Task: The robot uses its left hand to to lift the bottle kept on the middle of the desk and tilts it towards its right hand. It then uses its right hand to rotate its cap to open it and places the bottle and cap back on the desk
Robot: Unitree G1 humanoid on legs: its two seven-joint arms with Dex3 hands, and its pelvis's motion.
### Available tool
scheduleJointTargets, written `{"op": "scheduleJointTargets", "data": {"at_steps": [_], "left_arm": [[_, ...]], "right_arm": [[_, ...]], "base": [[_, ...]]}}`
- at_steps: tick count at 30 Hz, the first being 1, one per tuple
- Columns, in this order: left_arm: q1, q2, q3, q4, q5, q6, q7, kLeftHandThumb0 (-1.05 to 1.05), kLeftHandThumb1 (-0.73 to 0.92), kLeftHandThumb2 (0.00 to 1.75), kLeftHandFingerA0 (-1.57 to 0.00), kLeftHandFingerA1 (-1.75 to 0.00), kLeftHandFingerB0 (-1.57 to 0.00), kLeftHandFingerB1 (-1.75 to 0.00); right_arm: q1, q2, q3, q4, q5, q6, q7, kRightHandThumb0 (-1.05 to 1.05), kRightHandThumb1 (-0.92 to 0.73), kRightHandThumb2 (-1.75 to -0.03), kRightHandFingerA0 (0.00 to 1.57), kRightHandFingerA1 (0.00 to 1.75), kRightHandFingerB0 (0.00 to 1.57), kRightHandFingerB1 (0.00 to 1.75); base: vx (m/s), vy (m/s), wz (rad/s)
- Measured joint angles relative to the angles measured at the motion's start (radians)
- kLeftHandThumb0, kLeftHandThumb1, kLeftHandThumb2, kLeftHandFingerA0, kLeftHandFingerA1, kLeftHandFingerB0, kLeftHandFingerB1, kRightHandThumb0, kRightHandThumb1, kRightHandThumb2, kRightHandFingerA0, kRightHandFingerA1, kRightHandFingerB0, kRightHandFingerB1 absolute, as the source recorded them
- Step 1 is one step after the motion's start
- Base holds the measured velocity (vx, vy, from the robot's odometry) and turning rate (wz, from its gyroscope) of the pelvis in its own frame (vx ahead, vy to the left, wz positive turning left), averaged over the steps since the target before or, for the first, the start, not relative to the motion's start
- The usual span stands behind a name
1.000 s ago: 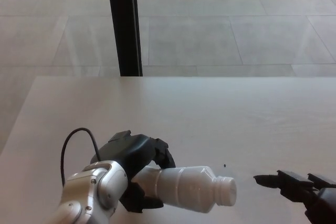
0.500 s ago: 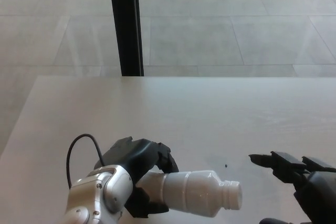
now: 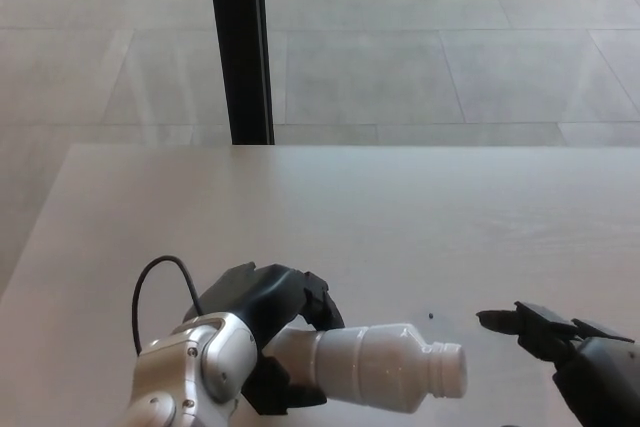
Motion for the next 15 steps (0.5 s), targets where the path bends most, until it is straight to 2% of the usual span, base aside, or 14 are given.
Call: {"op": "scheduleJointTargets", "data": {"at_steps": [1, 3, 4, 7, 8, 9, 10, 11, 15], "left_arm": [[-0.002, -0.005, 0.002, 0.001, 0.0, 0.002, -0.002, -0.25, 0.5, 1.06, -0.81, -1.61, -0.86, -0.87], [-0.008, -0.013, 0.006, 0.004, 0.0, 0.005, -0.007, -0.25, 0.45, 1.08, -0.81, -1.65, -0.87, -0.92], [-0.009, -0.017, 0.01, 0.005, 0.0, 0.005, -0.008, -0.25, 0.47, 1.07, -0.82, -1.61, -0.87, -0.85], [-0.011, -0.03, 0.014, 0.01, 0.001, 0.009, -0.008, -0.26, 0.47, 1.09, -0.81, -1.62, -0.88, -0.82], [-0.011, -0.034, 0.014, 0.013, 0.001, 0.01, -0.008, -0.26, 0.47, 1.07, -0.82, -1.63, -0.87, -0.87], [-0.011, -0.036, 0.013, 0.016, 0.002, 0.01, -0.008, -0.26, 0.47, 1.07, -0.82, -1.63, -0.88, -0.85], [-0.011, -0.037, 0.012, 0.017, 0.003, 0.01, -0.008, -0.27, 0.47, 1.09, -0.83, -1.64, -0.88, -0.87], [-0.011, -0.039, 0.012, 0.019, 0.003, 0.01, -0.008, -0.27, 0.47, 1.08, -0.83, -1.65, -0.88, -0.88], [-0.011, -0.047, 0.01, 0.022, 0.006, 0.011, -0.008, -0.27, 0.43, 1.12, -0.84, -1.64, -0.9, -0.88]], "right_arm": [[0.001, 0.003, 0.001, 0.004, 0.0, 0.0, 0.0, -0.57, -0.38, -0.79, 0.47, 0.72, 0.3, 0.5], [0.002, 0.009, 0.002, 0.013, 0.0, -0.002, -0.001, -0.55, -0.37, -0.8, 0.48, 0.72, 0.29, 0.51], [0.001, 0.014, 0.004, 0.019, 0.0, -0.003, -0.002, -0.55, -0.38, -0.8, 0.49, 0.73, 0.29, 0.52], [0.001, 0.026, 0.012, 0.037, 0.0, -0.007, -0.009, -0.56, -0.39, -0.82, 0.52, 0.74, 0.3, 0.52], [0.001, 0.029, 0.014, 0.041, -0.001, -0.01, -0.013, -0.53, -0.52, -0.56, 0.54, 0.77, 0.37, 0.42], [0.001, 0.033, 0.017, 0.043, -0.001, -0.011, -0.015, -0.54, -0.53, -0.56, 0.55, 0.78, 0.37, 0.43], [-0.001, 0.036, 0.018, 0.043, -0.002, -0.012, -0.017, -0.56, -0.4, -0.83, 0.56, 0.79, 0.31, 0.53], [-0.004, 0.04, 0.019, 0.043, -0.003, -0.012, -0.019, -0.54, -0.53, -0.56, 0.55, 0.85, 0.37, 0.43], [-0.024, 0.062, 0.022, 0.045, -0.007, -0.014, -0.031, -0.54, -0.55, -0.57, 0.55, 0.87, 0.37, 0.43]], "base": [[0.0, 0.0, 0.0], [0.0, 0.0, 0.0], [0.0, 0.0, 0.0], [0.0, 0.0, 0.0], [0.0, 0.0, 0.0], [0.0, 0.0, 0.0], [0.0, 0.0, 0.0], [0.0, 0.0, 0.0], [0.0, 0.0, 0.0]]}}
